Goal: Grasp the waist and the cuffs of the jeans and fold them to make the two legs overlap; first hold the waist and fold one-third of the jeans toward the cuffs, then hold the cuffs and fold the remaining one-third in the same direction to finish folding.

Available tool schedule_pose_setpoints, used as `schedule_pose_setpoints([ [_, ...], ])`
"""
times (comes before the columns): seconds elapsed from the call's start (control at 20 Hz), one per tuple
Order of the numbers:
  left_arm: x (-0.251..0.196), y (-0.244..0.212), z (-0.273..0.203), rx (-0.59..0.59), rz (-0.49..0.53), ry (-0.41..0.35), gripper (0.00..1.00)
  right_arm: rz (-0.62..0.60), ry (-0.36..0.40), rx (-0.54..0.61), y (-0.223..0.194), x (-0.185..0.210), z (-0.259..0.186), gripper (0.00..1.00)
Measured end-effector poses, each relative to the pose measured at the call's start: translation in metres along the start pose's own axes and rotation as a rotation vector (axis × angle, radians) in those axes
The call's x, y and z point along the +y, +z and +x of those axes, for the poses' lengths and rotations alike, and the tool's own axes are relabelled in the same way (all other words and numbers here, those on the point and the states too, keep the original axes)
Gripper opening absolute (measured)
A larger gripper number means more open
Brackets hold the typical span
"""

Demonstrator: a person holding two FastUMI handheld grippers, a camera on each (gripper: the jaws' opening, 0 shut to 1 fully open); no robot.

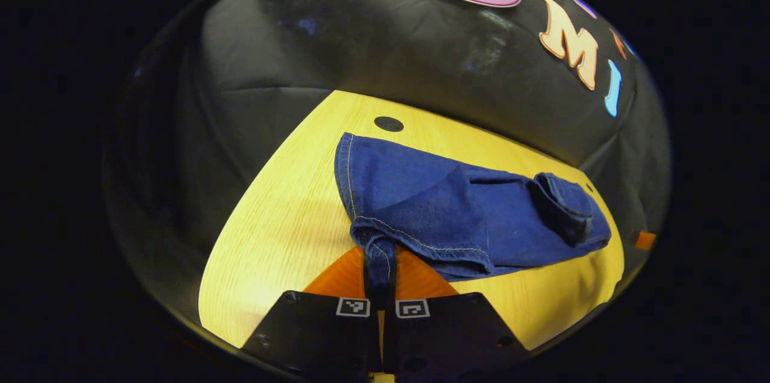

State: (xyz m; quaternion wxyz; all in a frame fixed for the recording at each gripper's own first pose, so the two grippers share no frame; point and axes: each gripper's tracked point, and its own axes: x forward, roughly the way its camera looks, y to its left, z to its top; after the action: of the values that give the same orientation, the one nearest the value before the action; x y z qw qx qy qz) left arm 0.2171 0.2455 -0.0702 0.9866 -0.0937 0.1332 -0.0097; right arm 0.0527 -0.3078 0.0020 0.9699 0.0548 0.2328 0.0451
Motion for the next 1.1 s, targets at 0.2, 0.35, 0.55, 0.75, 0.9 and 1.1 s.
schedule_pose_setpoints([
  [0.2,-0.045,0.035,-0.022,-0.046,-0.051,-0.113,0.01,0.042,-0.027,-0.023,0.007,-0.017,-0.012,0.96],
  [0.35,-0.095,0.06,-0.029,-0.085,-0.042,-0.213,0.01,0.089,-0.034,-0.048,0.012,-0.027,-0.018,0.96],
  [0.55,-0.157,0.079,-0.023,-0.1,-0.044,-0.305,0.01,0.098,-0.039,-0.065,0.015,-0.045,-0.027,0.96],
  [0.75,-0.221,0.117,-0.024,-0.165,-0.073,-0.383,0.0,0.11,-0.024,-0.082,0.021,-0.07,-0.041,0.96],
  [0.9,-0.265,0.14,-0.024,-0.214,-0.059,-0.392,0.0,0.12,0.013,-0.084,0.025,-0.093,-0.046,0.96],
  [1.1,-0.348,0.14,-0.019,-0.222,-0.006,-0.43,0.0,0.132,0.049,-0.096,0.039,-0.138,-0.051,0.96],
])
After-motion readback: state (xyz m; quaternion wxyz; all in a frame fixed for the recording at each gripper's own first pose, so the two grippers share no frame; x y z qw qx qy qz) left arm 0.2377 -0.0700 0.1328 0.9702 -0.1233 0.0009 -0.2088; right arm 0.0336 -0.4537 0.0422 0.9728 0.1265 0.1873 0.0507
